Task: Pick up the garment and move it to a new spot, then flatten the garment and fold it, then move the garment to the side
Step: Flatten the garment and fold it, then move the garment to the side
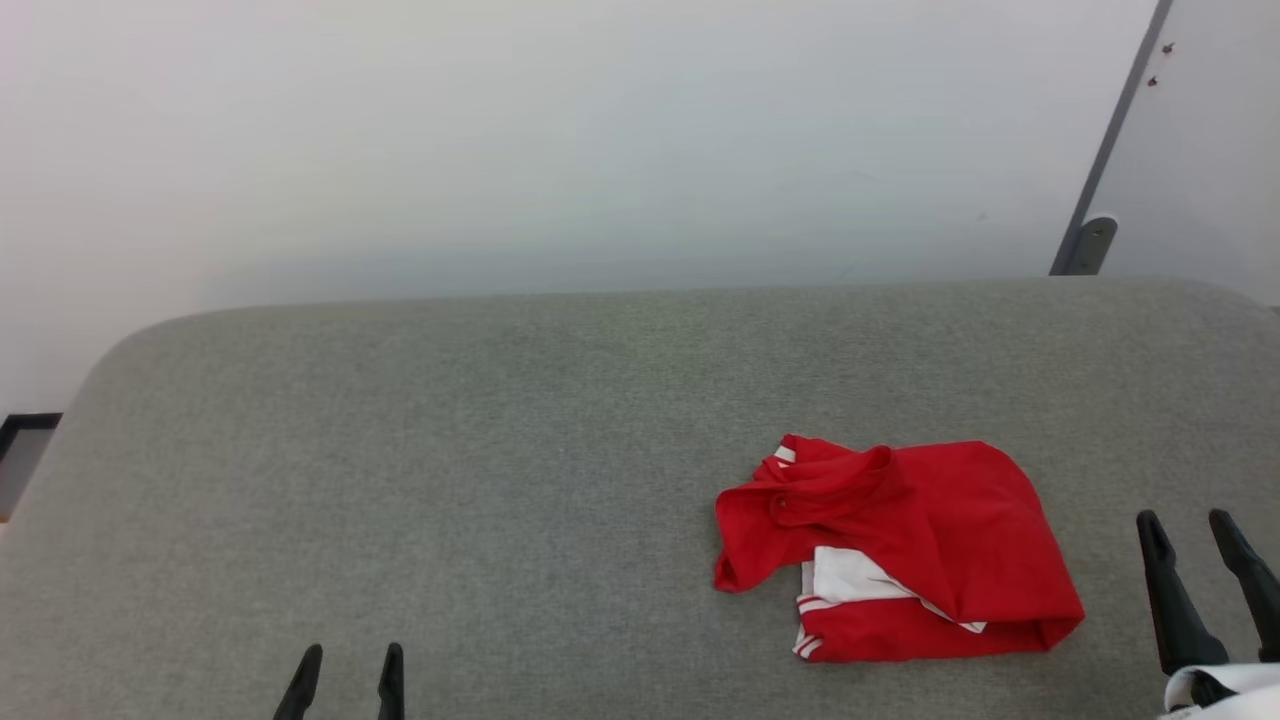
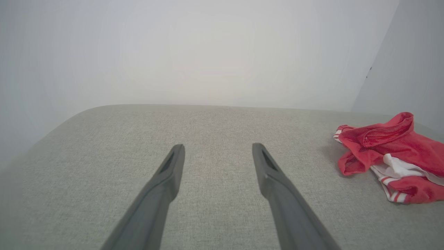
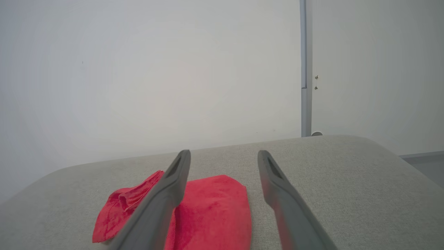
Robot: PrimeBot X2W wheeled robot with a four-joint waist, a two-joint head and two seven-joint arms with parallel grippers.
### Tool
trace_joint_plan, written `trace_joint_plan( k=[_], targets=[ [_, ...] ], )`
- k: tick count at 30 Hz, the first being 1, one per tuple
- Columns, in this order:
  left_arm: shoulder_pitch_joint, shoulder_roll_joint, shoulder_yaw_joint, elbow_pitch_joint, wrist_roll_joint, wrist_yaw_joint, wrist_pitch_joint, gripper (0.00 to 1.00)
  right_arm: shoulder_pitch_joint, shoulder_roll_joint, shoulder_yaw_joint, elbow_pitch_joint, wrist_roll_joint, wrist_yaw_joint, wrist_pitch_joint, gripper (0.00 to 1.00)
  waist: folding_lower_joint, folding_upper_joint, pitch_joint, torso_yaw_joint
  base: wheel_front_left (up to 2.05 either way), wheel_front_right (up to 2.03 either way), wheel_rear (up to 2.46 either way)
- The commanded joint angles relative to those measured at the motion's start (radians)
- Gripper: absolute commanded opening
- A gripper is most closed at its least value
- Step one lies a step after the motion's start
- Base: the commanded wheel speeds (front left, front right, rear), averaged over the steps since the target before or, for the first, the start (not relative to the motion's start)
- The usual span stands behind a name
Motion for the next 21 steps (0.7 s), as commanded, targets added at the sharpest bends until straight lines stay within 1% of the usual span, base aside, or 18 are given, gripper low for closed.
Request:
trace_joint_plan(
  k=[1, 5, 11, 21],
  targets=[
    [0.016, -0.005, 0.005, -0.01, 0.006, -0.003, 0.001, 1.0, 0.022, 0.011, -0.021, -0.017, -0.007, -0.002, 0.003, 1.0, 0.0, -0.0001, 0.0, 0.007, 0.0, 0.0, 0.0],
    [0.027, -0.01, 0.007, -0.019, 0.011, -0.003, 0.001, 1.0, 0.053, 0.032, -0.051, -0.052, -0.021, -0.002, 0.018, 1.0, 0.0, -0.0001, 0.0, 0.014, 0.0, 0.0, 0.0],
    [0.02, -0.011, 0.01, -0.025, 0.014, -0.003, 0.001, 1.0, 0.058, 0.047, -0.065, -0.084, -0.036, -0.002, 0.044, 1.0, 0.0, -0.0001, -0.002, 0.013, 0.0, 0.0, 0.0],
    [0.018, -0.016, 0.01, -0.032, -0.001, -0.003, 0.001, 1.0, 0.061, 0.066, -0.077, -0.1, -0.037, -0.002, 0.058, 1.0, 0.0, -0.0001, 0.005, 0.014, 0.0, 0.0, 0.0]
  ],
)
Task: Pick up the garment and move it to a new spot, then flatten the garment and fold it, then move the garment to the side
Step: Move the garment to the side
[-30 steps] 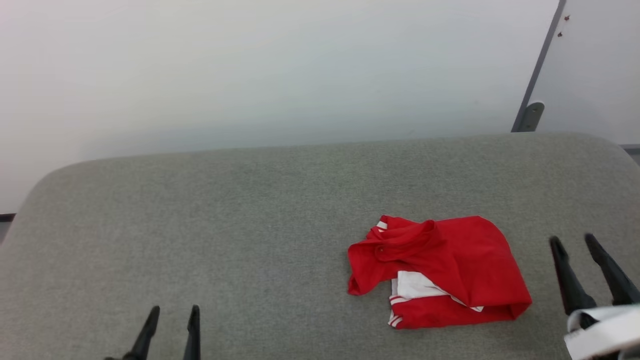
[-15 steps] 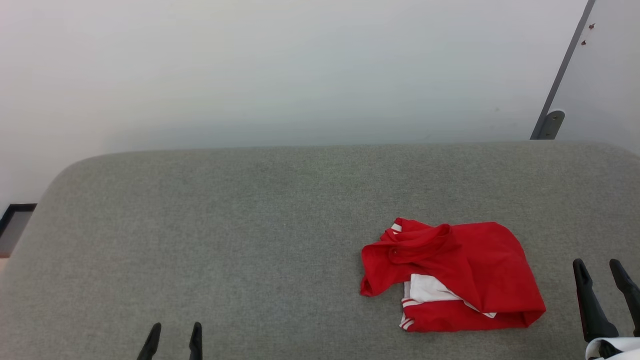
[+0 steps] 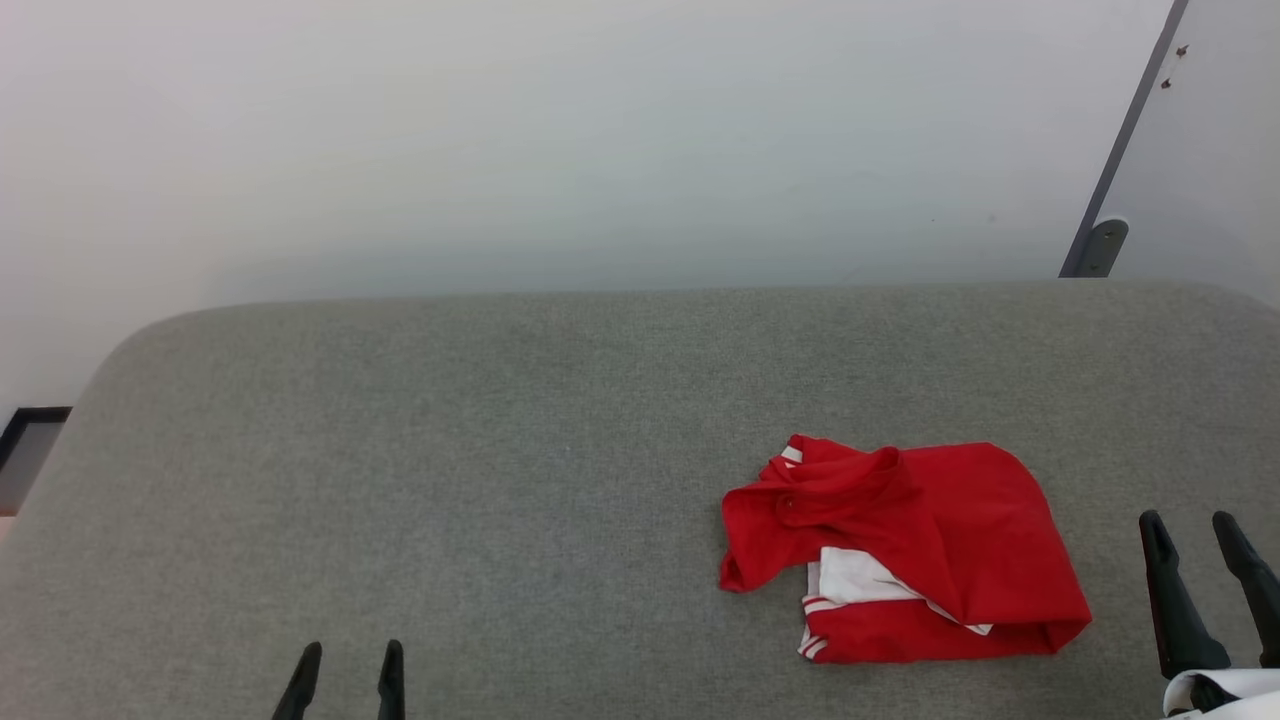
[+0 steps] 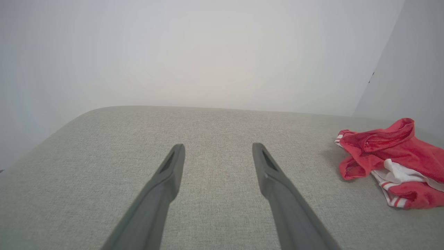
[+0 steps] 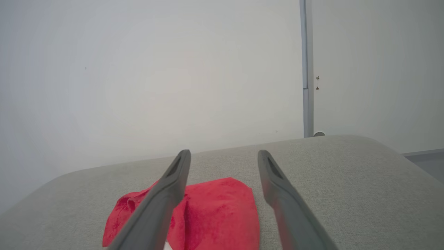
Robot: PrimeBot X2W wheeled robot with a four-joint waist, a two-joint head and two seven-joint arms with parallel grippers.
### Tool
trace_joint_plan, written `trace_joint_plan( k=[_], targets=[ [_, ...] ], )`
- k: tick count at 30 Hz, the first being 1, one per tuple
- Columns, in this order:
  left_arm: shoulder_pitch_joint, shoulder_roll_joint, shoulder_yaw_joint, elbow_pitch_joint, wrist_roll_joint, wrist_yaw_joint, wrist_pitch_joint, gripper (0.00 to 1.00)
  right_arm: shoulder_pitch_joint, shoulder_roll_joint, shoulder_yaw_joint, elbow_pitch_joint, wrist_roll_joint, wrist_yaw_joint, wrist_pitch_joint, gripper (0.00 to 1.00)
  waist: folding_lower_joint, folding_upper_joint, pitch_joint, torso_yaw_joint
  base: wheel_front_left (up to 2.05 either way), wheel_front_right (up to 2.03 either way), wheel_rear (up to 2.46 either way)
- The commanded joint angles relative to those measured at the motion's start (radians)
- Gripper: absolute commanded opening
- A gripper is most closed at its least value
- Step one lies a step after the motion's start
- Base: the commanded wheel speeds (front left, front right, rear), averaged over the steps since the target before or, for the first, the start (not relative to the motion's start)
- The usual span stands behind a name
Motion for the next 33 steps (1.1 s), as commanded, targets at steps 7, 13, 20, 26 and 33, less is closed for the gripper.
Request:
trace_joint_plan(
  k=[7, 13, 20, 26, 33],
  targets=[
    [-0.034, -0.008, -0.031, -0.005, -0.014, -0.003, 0.001, 1.0, -0.071, -0.056, 0.008, 0.028, -0.032, -0.002, 0.106, 1.0, 0.0, 0.0, 0.023, 0.011, 0.0, 0.0, 0.0],
    [-0.103, 0.012, -0.082, -0.046, -0.009, -0.003, 0.001, 1.0, -0.201, -0.16, 0.106, 0.091, -0.044, -0.002, 0.425, 1.0, 0.0, 0.0, 0.081, 0.031, 0.0, 0.0, 0.0],
    [-0.217, 0.028, -0.134, -0.066, -0.017, -0.003, 0.001, 1.0, -0.383, -0.25, 0.197, 0.164, 0.069, -0.002, 0.771, 1.0, 0.0, 0.0, 0.23, 0.057, 0.0, 0.0, 0.0],
    [-0.304, 0.039, -0.187, -0.058, -0.017, -0.003, 0.001, 1.0, -0.492, -0.283, 0.222, 0.244, 0.104, -0.002, 0.934, 1.0, 0.0, 0.0, 0.338, 0.081, 0.0, 0.0, 0.0],
    [-0.373, 0.029, -0.205, -0.043, -0.031, -0.003, 0.001, 1.0, -0.533, -0.278, 0.281, 0.285, 0.162, -0.001, 1.069, 1.0, 0.0, 0.0, 0.419, 0.106, 0.0, 0.0, 0.0]
  ],
)
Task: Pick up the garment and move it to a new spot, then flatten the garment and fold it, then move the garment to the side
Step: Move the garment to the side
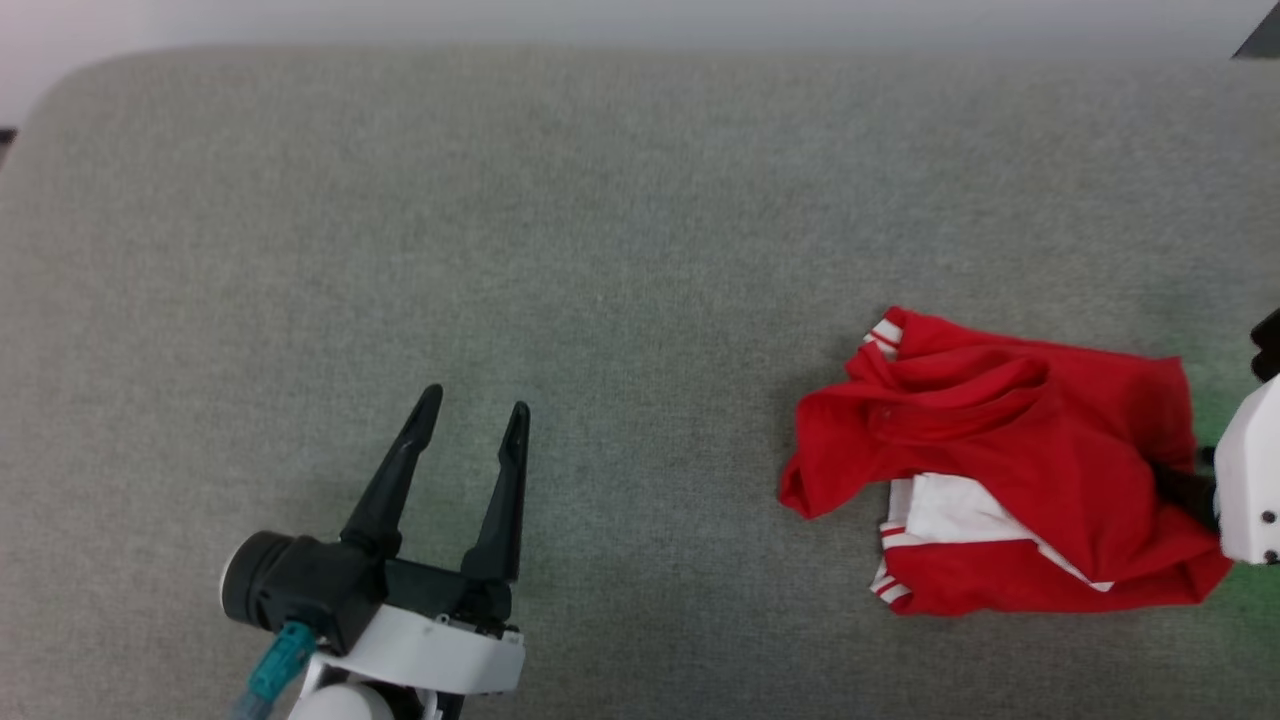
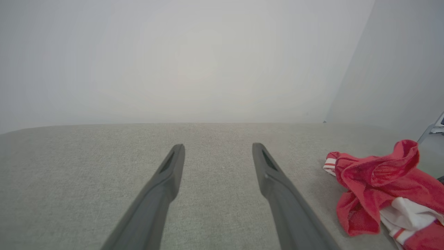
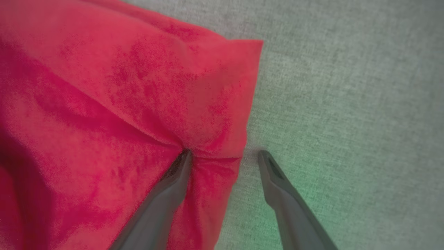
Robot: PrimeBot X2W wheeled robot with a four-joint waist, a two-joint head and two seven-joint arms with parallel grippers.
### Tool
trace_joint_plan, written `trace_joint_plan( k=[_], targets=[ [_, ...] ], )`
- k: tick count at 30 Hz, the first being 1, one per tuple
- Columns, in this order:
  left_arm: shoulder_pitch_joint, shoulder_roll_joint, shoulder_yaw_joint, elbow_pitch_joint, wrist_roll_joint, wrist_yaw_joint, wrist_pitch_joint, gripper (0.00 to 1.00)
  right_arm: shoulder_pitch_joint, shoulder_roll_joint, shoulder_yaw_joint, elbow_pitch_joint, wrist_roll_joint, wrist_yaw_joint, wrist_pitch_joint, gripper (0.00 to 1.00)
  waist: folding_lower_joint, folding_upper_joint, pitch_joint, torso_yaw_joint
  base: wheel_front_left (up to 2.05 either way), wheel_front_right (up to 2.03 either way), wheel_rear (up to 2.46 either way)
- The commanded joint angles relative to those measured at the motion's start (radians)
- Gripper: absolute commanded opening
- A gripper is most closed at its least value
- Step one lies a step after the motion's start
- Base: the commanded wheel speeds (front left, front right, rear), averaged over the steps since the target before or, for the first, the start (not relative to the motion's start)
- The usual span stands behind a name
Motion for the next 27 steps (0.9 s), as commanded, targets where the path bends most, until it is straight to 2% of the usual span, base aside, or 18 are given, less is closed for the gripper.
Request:
trace_joint_plan(
  k=[1, 4, 5, 6, 8, 12, 16, 27],
  targets=[
    [-0.016, -0.001, 0.0, 0.001, -0.008, -0.002, 0.001, 1.0, 0.019, 0.019, 0.031, 0.01, 0.012, 0.0, 0.018, 1.0, 0.0, 0.0, 0.072, 0.032, 0.0, 0.0, 0.0],
    [-0.033, 0.004, -0.001, 0.01, -0.009, -0.002, 0.001, 1.0, 0.025, 0.03, 0.061, 0.008, 0.021, 0.0, 0.018, 1.0, 0.0, 0.0, 0.088, 0.027, 0.0, 0.0, 0.0],
    [-0.039, 0.006, -0.001, 0.015, -0.009, -0.002, 0.001, 1.0, 0.027, 0.033, 0.072, 0.006, 0.023, 0.0, 0.012, 0.81, 0.0, 0.0, 0.091, 0.024, 0.0, 0.0, 0.0],
    [-0.045, 0.008, 0.001, 0.018, -0.01, -0.002, 0.001, 1.0, 0.026, 0.036, 0.082, 0.003, 0.027, 0.0, 0.003, 0.38, 0.0, 0.0, 0.094, 0.019, 0.0, 0.0, 0.0],
    [-0.058, 0.013, 0.0, 0.026, -0.015, -0.002, 0.001, 1.0, 0.023, 0.046, 0.086, -0.001, 0.042, 0.0, -0.024, 0.0, 0.0, 0.0, 0.095, 0.006, 0.0, 0.0, 0.0],
    [-0.085, 0.032, -0.001, 0.023, -0.013, -0.002, 0.001, 1.0, 0.019, 0.036, 0.073, -0.008, 0.061, -0.001, -0.086, 0.0, 0.0, 0.0, 0.097, -0.036, 0.0, 0.0, 0.0],
    [-0.129, 0.046, -0.024, 0.009, -0.03, -0.002, 0.001, 1.0, 0.006, 0.018, 0.005, 0.002, 0.079, -0.004, -0.189, 0.0, 0.0, 0.0, 0.101, -0.088, 0.0, 0.0, 0.0],
    [-0.384, 0.143, -0.196, 0.033, -0.044, -0.002, 0.001, 1.0, -0.015, -0.043, -0.172, 0.113, 0.113, -0.001, -0.395, 0.0, 0.0, 0.0, 0.174, -0.268, 0.0, 0.0, 0.0]
  ],
)
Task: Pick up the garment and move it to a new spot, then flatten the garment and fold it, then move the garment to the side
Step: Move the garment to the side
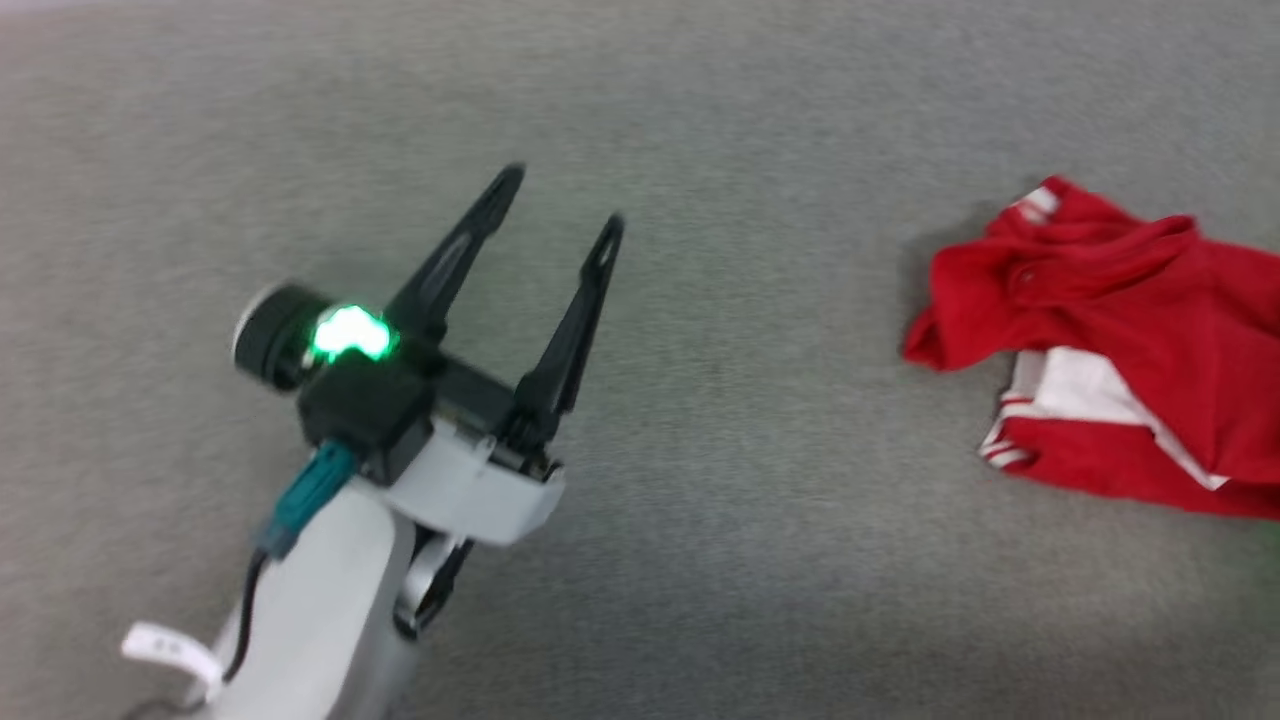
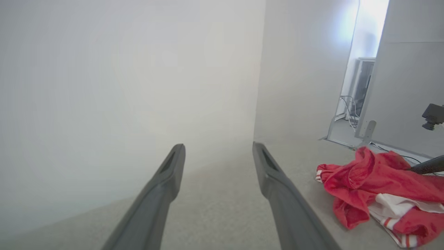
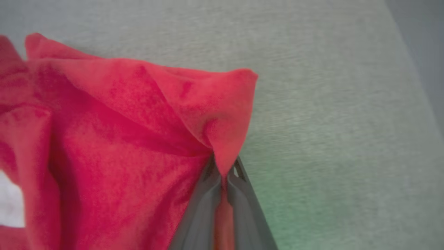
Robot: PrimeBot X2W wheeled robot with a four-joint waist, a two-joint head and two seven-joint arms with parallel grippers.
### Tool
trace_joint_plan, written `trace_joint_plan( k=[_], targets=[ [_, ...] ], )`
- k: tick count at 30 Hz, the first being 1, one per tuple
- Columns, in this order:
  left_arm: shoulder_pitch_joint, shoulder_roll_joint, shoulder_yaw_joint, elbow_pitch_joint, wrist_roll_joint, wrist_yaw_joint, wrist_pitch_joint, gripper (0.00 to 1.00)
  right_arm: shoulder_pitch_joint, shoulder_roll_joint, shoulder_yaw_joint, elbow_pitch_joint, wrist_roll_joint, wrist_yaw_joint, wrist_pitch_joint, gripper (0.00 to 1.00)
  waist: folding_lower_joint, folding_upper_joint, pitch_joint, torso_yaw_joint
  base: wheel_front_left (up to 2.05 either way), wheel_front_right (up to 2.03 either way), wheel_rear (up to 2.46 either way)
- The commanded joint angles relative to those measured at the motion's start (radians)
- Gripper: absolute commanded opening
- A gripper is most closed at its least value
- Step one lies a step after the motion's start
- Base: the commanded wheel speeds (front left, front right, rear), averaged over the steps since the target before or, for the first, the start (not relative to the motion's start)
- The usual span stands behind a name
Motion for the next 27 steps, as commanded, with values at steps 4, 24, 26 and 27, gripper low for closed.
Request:
trace_joint_plan(
  k=[4, 24, 26, 27],
  targets=[
    [-0.141, 0.042, -0.077, 0.026, -0.012, -0.002, 0.001, 1.0, -0.061, -0.019, -0.035, 0.059, -0.018, -0.002, -0.065, 0.0, 0.0, 0.0, 0.095, -0.128, 0.0, 0.0, 0.0],
    [-0.449, 0.126, -0.214, 0.086, -0.028, -0.002, 0.001, 1.0, -0.518, -0.003, 0.0, 0.54, -0.267, -0.002, -0.388, 0.0, 0.0, 0.0, 0.246, -0.149, 0.0, 0.0, 0.0],
    [-0.451, 0.133, -0.213, 0.09, -0.026, -0.002, 0.001, 1.0, -0.542, -0.001, 0.009, 0.591, -0.288, -0.002, -0.416, 0.0, 0.0, 0.0, 0.249, -0.148, 0.0, 0.0, 0.0],
    [-0.45, 0.137, -0.211, 0.091, -0.026, -0.002, 0.001, 1.0, -0.553, -0.002, 0.015, 0.615, -0.305, -0.002, -0.433, 0.0, 0.0, 0.0, 0.25, -0.147, 0.0, 0.0, 0.0]
  ],
)
